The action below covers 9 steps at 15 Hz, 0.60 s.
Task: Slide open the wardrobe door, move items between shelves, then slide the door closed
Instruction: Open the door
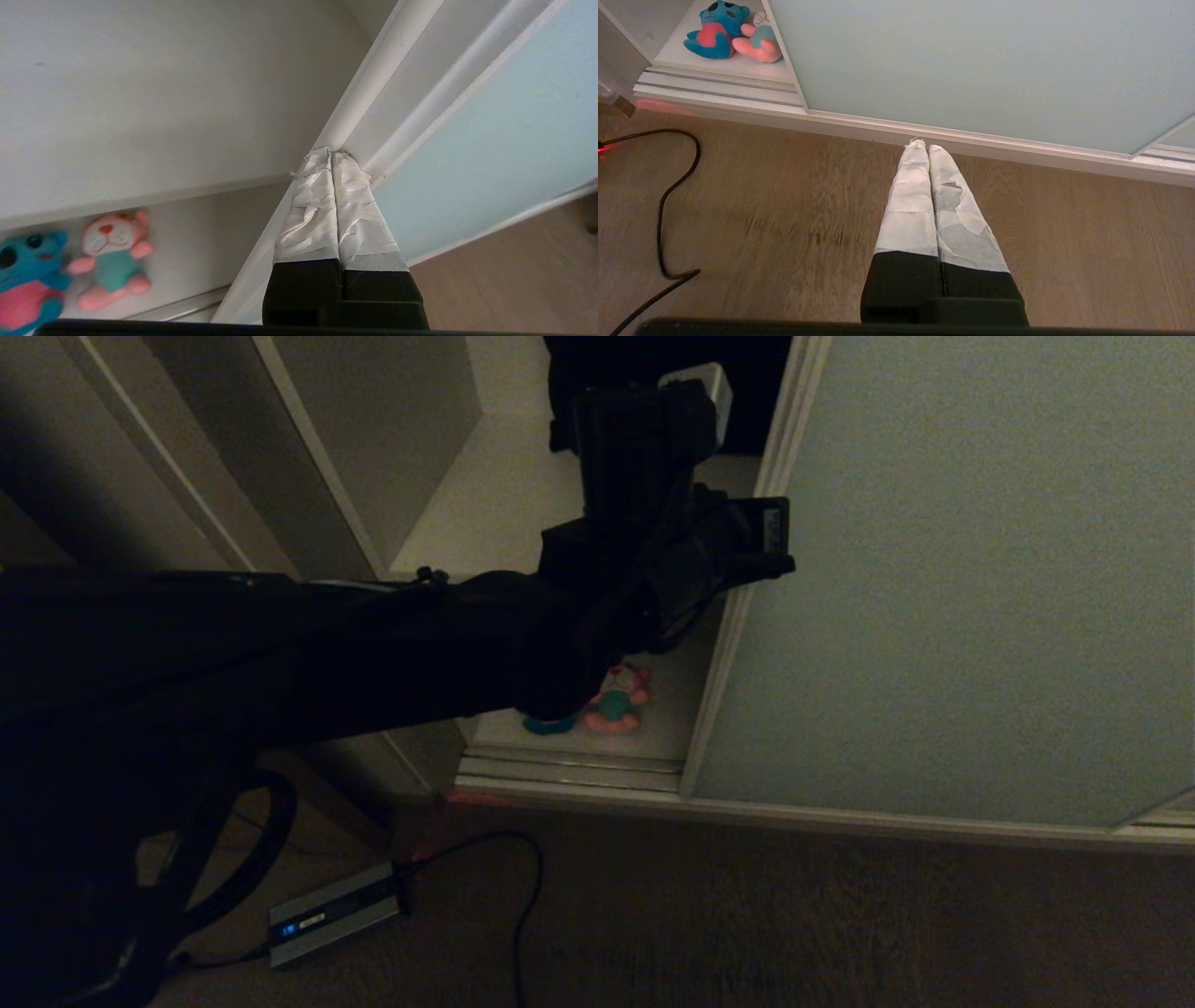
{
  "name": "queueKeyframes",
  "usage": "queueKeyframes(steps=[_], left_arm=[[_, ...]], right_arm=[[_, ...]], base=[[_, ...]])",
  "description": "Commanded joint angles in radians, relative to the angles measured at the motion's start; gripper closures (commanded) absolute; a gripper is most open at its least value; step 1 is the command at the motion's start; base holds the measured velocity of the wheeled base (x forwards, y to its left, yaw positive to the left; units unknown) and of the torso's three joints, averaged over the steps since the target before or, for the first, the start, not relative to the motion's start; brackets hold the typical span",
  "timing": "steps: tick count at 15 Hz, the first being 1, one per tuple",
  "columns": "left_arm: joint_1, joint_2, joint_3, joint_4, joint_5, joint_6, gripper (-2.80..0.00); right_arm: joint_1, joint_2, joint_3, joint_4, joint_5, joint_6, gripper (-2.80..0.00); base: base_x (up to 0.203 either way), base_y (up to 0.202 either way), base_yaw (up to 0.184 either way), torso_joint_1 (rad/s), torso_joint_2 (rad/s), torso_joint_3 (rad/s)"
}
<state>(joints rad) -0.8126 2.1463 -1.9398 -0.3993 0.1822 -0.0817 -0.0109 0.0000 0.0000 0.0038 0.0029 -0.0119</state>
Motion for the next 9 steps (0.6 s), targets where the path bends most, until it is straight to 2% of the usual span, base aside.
queueKeyframes(steps=[1,5,9], left_arm=[[-0.008,0.016,0.001,-0.010,-0.036,0.003,0.00],[-0.016,0.071,0.001,-0.118,-0.080,0.052,0.00],[-0.036,0.064,0.001,-0.121,-0.093,0.049,0.00]], right_arm=[[0.000,0.002,0.004,0.001,0.000,0.000,0.00],[0.000,0.002,0.005,-0.001,0.000,0.000,0.00],[0.000,0.002,0.004,0.000,0.000,0.000,0.00]], base=[[0.000,0.000,0.000,0.000,0.00,0.000],[0.000,0.000,0.000,0.000,0.00,0.000],[0.000,0.000,0.000,0.000,0.00,0.000]])
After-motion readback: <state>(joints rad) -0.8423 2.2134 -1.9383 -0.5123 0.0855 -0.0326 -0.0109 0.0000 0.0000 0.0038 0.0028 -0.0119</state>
